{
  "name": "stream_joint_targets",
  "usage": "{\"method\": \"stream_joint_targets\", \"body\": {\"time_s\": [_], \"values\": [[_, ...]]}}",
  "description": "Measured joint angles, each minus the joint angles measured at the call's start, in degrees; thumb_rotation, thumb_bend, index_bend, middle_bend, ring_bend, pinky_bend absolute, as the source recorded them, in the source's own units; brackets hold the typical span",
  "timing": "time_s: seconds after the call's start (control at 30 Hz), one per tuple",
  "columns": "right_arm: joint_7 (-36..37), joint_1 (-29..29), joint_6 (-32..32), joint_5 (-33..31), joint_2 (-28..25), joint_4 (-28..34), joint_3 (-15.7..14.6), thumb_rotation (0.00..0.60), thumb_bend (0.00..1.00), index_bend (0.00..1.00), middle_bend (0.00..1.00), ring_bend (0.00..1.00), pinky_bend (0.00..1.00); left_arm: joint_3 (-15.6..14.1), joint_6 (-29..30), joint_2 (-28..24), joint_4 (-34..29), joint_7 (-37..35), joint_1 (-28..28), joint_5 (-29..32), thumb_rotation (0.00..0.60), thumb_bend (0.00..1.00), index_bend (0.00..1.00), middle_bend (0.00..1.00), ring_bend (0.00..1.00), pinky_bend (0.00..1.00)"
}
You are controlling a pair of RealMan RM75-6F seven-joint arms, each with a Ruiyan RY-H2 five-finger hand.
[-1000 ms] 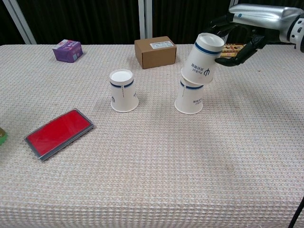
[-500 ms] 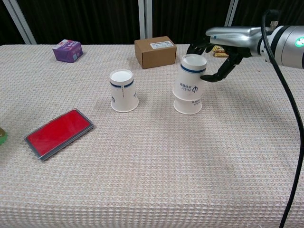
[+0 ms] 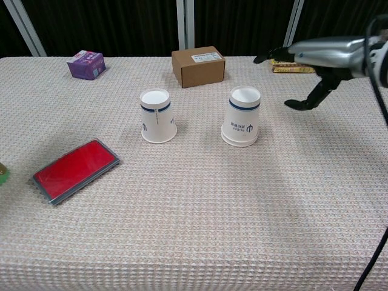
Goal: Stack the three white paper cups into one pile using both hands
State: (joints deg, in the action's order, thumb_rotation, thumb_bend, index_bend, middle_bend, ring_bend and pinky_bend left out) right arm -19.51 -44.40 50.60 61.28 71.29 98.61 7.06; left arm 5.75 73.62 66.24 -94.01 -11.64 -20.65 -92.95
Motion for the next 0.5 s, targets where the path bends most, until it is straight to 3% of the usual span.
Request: {"method": "stream_joint_targets", "body": {"time_s": [0.27, 0.5], "values": [[5.35, 12.62, 17.51, 10.18, -11.12, 7.54, -2.94, 0.6, 0.35, 0.0, 0.0, 0.0, 0.0, 4.55, -14.53, 5.02, 1.92, 2.74, -12.42, 4.44, 0.6, 0.03, 0.25, 0.16, 0.11, 0.13], [13.44, 22.44, 28.16, 17.6, -15.7, 7.94, -5.48, 0.6, 0.35, 0.0, 0.0, 0.0, 0.0, 7.6, -26.58, 11.52, 6.56, 8.01, -21.69, 13.47, 0.6, 0.03, 0.25, 0.16, 0.11, 0.13]]}}
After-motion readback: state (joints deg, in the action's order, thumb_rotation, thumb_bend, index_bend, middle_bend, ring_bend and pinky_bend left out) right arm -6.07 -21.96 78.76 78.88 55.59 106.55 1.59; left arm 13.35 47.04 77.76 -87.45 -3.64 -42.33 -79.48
